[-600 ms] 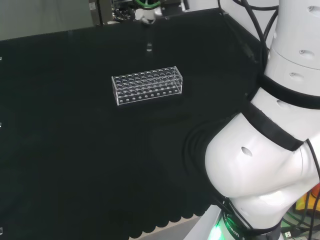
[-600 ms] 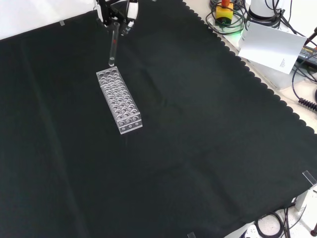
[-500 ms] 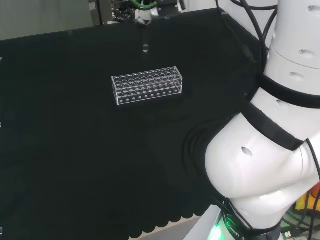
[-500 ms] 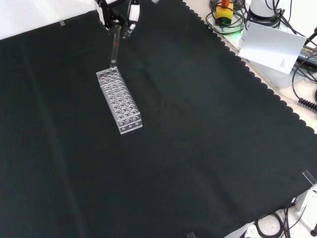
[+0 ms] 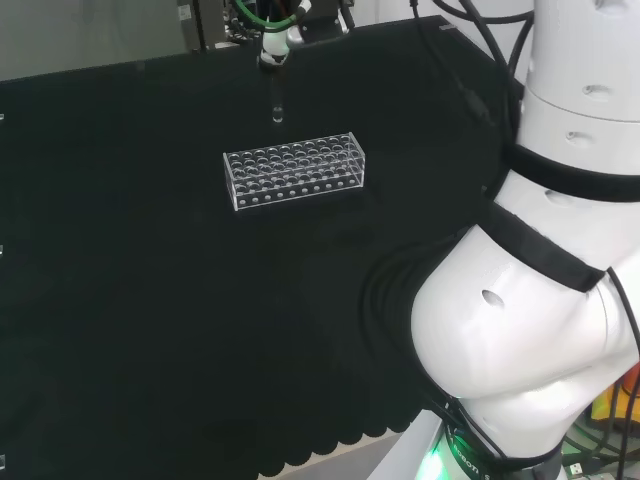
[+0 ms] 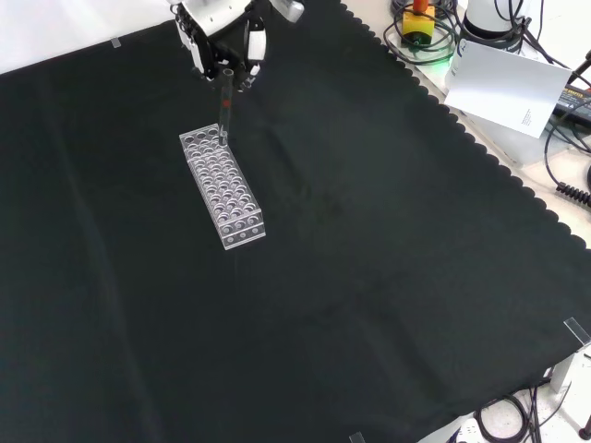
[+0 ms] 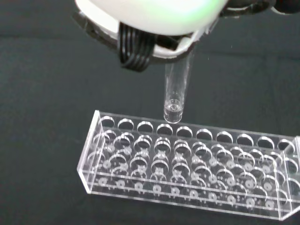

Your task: Put the test tube back in the rack.

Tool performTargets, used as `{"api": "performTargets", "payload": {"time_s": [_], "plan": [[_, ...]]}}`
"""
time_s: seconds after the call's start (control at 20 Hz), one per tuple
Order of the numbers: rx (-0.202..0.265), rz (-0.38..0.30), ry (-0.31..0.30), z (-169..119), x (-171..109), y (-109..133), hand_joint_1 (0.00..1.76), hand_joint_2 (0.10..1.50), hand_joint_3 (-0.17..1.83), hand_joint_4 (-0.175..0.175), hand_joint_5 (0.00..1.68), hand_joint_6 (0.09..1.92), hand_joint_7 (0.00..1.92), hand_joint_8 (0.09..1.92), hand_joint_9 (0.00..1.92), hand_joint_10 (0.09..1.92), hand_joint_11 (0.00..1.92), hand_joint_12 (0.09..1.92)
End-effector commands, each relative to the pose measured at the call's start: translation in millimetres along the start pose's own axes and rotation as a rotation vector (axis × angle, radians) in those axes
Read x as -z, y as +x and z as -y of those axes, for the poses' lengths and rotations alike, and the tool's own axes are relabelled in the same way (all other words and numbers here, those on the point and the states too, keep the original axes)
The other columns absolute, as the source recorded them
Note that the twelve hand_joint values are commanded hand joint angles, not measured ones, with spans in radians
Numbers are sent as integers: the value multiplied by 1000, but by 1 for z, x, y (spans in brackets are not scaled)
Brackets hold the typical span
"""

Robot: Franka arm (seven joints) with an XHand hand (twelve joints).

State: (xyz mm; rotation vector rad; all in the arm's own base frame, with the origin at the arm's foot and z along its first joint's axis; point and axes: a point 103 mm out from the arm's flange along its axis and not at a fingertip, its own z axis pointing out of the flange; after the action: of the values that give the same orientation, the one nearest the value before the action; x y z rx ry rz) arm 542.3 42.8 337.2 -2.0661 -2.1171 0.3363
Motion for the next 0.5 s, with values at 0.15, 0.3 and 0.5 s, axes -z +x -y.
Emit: {"api": "performTargets", "payload": {"time_s": [0.15,0.3,0.5], "plan": [[4,17,49,-2,-13,-2,1236,608,650,-175,1452,321,1818,380,1749,292,1346,762],[6,34,75,-5,-19,-2,1236,607,651,-175,1452,321,1818,380,1748,291,1345,763],[9,57,101,-10,-25,-2,1236,607,651,-175,1452,320,1818,380,1747,291,1344,764]]}}
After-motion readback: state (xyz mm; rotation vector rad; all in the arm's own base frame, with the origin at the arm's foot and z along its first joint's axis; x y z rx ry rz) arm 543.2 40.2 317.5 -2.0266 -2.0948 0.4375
